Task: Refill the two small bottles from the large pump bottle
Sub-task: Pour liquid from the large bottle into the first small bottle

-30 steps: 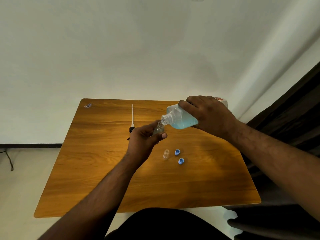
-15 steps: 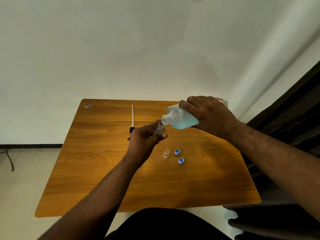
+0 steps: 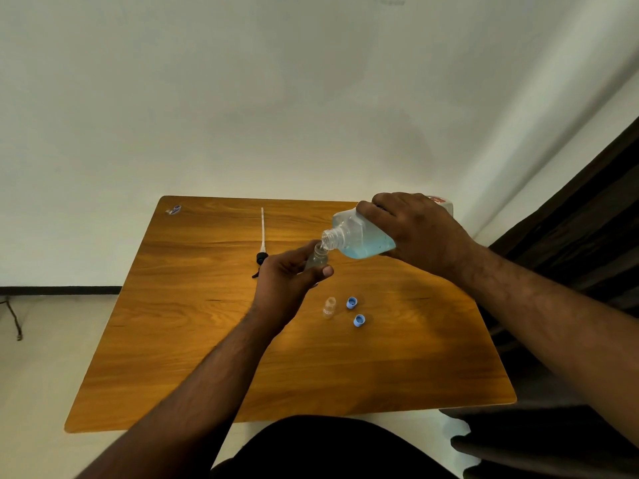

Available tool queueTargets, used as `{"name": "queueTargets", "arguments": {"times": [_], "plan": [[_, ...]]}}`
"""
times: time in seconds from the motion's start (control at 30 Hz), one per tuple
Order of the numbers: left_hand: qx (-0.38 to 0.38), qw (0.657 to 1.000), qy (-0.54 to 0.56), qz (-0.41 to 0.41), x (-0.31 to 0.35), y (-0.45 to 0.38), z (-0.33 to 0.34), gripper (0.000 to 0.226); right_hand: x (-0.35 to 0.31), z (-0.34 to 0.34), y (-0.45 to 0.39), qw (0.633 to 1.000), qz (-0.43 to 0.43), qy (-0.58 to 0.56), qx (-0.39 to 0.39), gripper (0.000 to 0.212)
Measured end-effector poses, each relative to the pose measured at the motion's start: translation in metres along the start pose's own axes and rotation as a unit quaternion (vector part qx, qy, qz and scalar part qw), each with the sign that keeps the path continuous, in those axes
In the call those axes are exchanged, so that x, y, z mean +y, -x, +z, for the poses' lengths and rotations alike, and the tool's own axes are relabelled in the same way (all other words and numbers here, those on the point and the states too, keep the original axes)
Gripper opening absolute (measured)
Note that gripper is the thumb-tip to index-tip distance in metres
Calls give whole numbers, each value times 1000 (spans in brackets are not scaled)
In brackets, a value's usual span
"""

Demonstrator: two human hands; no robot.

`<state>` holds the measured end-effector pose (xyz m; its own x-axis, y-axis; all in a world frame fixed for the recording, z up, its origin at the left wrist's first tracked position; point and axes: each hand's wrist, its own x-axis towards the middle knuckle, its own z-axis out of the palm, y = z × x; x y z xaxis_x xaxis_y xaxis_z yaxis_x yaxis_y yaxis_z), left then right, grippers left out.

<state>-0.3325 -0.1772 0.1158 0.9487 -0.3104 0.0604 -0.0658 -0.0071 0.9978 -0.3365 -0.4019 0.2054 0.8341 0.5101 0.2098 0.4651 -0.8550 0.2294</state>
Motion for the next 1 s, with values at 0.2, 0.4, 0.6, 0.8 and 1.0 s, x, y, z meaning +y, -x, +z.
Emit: {"name": "queueTargets", "arguments": {"times": [0.2, 0.4, 0.6, 0.8, 1.0], "plan": [[3, 1000, 8, 3, 0, 3, -1, 50, -3, 7, 5, 999, 14, -27, 15, 75], [3, 999, 40, -3, -1, 4, -5, 46, -20, 25, 13, 991, 79, -95, 49, 83], [8, 999, 51, -6, -1, 7, -11, 42, -45, 57, 22, 930, 232, -273, 82, 93], [26, 998, 54, 0, -7, 10, -17, 44, -65, 90, 21, 783, 369, -490, 104, 95], [34, 998, 56, 9, -18, 12, -23, 43, -81, 122, 9, 713, 402, -562, 118, 91]]}}
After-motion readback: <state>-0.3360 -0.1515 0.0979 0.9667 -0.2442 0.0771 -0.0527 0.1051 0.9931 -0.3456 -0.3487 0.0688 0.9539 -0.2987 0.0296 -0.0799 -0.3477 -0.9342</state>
